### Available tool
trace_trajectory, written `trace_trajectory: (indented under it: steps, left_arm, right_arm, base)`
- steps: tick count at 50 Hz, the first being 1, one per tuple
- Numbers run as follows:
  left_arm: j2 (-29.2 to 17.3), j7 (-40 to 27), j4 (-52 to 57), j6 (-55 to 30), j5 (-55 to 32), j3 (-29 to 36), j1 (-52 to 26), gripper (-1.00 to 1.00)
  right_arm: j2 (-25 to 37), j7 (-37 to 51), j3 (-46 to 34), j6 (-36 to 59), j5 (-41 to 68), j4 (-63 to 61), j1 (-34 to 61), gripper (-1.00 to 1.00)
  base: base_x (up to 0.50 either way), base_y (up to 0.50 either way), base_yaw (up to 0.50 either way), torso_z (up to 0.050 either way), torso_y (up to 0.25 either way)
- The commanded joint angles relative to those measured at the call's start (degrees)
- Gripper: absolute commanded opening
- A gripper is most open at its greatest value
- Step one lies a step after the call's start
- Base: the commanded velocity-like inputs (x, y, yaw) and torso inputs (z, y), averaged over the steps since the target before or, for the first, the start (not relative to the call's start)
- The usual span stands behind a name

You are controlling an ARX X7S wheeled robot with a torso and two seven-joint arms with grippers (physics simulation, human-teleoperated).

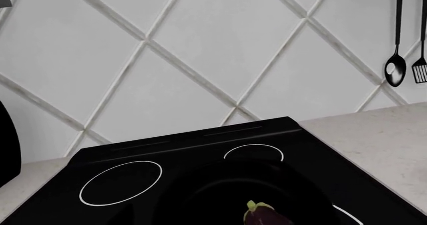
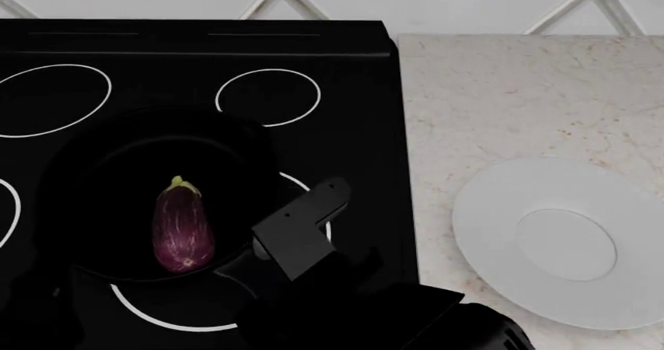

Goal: Pick up the pan and dump the vegetables in it onto the plate. Then return the pan to the stove.

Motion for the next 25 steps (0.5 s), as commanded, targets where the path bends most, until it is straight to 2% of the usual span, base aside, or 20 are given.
trace_trajectory:
  steps: [1,14,21,25]
  left_arm:
    - [-0.9,-1.0,-1.2,2.3,0.3,1.7,0.8,1.00]
    - [-1.2,-3.4,0.3,0.5,-2.5,1.5,-0.2,1.00]
    - [-1.4,-4.5,0.3,0.4,-2.7,3.1,-0.7,1.00]
    - [-1.6,-4.9,0.1,0.6,-2.8,4.0,-0.8,1.00]
  right_arm:
    - [5.4,5.0,9.9,-2.4,3.9,-12.1,-5.8,-1.00]
    - [12.3,11.6,24.4,-5.1,12.6,-21.7,-14.2,-1.00]
    - [13.3,14.4,31.1,-8.0,15.9,-21.4,-19.3,-1.00]
    - [12.8,13.2,33.8,-11.0,16.8,-20.6,-21.0,-1.00]
  base:
    - [0.00,0.00,0.00,0.000,0.000]
    - [0.00,0.00,0.00,0.000,0.001]
    - [0.00,0.00,0.00,0.000,0.001]
    - [0.00,0.00,0.00,0.000,0.000]
